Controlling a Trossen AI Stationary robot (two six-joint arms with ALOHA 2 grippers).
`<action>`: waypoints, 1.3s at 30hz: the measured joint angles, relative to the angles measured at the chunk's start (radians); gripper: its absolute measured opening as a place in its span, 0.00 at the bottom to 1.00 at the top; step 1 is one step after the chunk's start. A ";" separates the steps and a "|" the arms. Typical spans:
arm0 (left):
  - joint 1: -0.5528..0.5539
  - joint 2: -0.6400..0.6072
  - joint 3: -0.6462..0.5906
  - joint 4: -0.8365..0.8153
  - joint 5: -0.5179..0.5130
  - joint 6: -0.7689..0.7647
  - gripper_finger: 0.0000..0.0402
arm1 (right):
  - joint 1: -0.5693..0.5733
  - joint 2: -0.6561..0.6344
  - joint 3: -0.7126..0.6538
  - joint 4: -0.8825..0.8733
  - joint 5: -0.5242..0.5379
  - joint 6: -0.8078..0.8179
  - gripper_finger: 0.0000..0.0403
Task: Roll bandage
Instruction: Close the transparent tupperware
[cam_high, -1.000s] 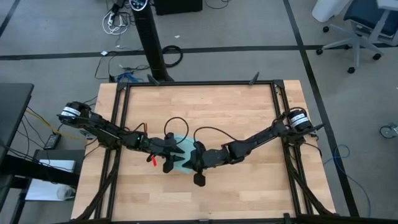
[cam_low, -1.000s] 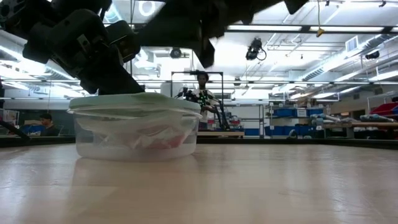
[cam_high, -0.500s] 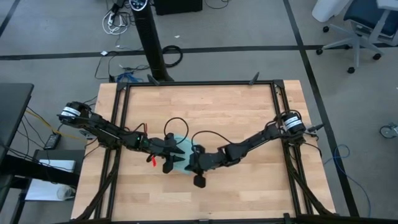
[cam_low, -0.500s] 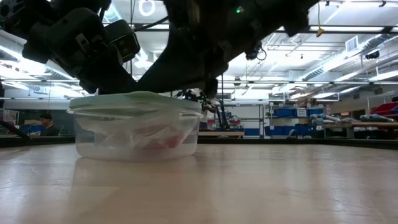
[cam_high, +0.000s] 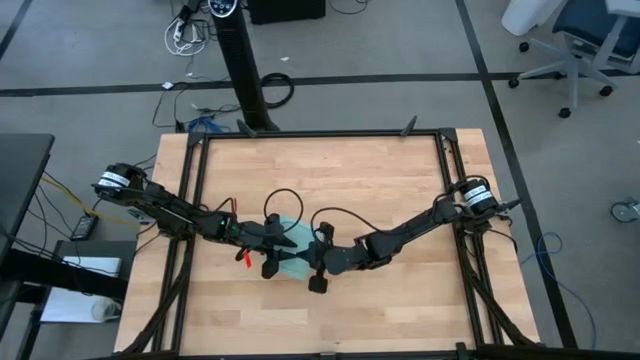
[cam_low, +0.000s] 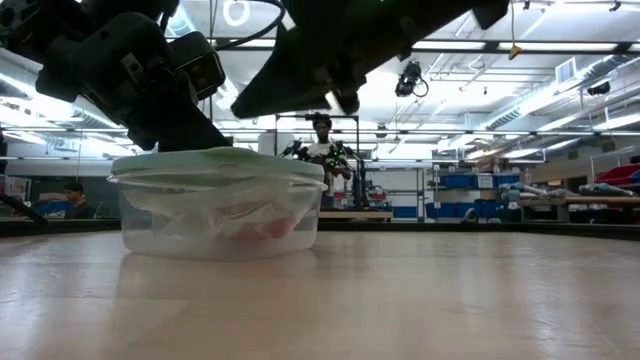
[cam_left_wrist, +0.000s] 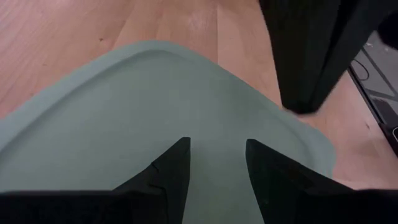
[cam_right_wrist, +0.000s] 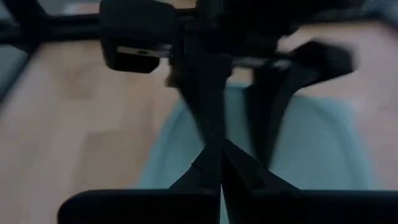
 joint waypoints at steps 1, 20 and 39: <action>0.000 0.000 0.000 0.000 0.000 0.000 0.40 | 0.009 0.000 0.000 0.003 0.040 -0.040 0.00; 0.000 0.000 0.000 0.006 0.004 -0.007 0.40 | -0.074 -0.002 0.001 0.113 -0.224 0.344 0.01; 0.000 -0.001 0.000 0.006 0.010 -0.007 0.40 | -0.156 0.000 -0.383 1.014 -0.404 0.767 0.00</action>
